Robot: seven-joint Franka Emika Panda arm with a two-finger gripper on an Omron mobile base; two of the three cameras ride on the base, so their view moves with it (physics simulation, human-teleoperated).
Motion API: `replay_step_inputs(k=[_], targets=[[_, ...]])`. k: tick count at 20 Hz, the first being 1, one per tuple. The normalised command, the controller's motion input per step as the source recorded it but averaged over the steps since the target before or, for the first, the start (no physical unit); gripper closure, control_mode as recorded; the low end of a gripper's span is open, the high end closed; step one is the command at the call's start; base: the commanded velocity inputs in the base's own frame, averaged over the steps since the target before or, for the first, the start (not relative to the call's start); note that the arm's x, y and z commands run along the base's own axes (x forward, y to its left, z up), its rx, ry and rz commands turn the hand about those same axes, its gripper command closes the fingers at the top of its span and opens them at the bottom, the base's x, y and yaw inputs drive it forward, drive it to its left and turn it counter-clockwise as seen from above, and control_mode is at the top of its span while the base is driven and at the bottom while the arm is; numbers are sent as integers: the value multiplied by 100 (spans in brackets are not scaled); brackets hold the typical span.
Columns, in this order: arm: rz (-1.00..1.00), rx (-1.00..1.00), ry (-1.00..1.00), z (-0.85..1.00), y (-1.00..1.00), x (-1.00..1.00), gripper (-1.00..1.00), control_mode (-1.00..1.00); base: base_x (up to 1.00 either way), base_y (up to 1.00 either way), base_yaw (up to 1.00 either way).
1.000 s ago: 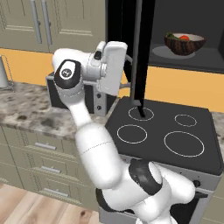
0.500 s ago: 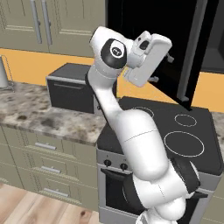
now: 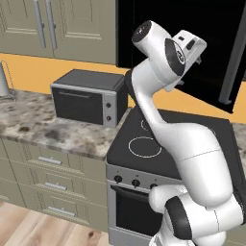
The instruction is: Place the bowl containing the squash and tomato in the microwave. Close the microwave door and press the start button to microwave the meal.
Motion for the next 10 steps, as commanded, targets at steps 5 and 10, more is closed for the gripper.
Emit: replay_step_inputs(k=[5, 10], targets=[[36, 0, -11, -39, -33, 75, -100, -100, 0, 0, 0], [19, 0, -8, -4, -58, 76, -100, -100, 0, 0, 0]])
